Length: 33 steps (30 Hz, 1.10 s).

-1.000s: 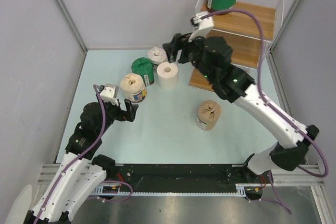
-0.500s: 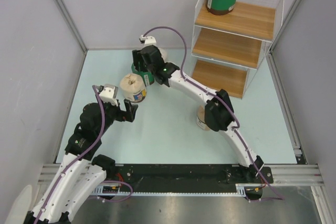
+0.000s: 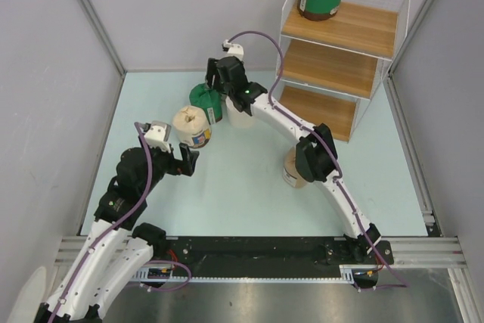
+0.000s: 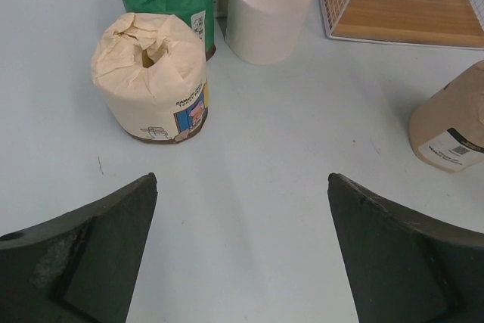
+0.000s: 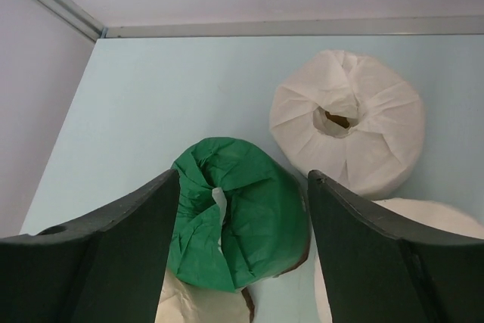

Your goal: Place and organize the paper towels onto the shelf

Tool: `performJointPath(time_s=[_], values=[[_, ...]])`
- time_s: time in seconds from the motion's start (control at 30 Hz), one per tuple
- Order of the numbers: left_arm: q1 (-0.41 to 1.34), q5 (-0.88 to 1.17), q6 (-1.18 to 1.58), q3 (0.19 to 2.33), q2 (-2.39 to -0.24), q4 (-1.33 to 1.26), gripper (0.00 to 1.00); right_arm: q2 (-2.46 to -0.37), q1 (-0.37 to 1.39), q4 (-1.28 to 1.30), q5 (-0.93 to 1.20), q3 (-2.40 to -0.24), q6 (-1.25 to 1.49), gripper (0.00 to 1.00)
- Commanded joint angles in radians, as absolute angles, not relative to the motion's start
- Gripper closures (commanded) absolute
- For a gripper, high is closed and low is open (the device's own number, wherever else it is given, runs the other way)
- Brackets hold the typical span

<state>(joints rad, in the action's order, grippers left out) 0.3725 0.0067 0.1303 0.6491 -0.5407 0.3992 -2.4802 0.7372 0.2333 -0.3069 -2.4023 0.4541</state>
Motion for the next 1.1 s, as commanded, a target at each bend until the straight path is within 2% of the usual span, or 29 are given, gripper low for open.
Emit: performJointPath(time_s=[0.0, 0.5, 1.07], values=[[0.379, 0.003, 0.132, 0.657, -0.546, 0.388, 0.0, -2.51, 0.738, 0.204, -0.298, -2.411, 0.486, 0.27], [0.38, 0.006, 0.13, 0.655, -0.552, 0.39, 0.0, -2.576, 0.752, 0.224, -0.31, -2.393, 0.534, 0.19], [0.379, 0.005, 0.129, 0.653, -0.551, 0.387, 0.0, -2.637, 0.764, 0.276, -0.334, -2.416, 0.491, 0.2]])
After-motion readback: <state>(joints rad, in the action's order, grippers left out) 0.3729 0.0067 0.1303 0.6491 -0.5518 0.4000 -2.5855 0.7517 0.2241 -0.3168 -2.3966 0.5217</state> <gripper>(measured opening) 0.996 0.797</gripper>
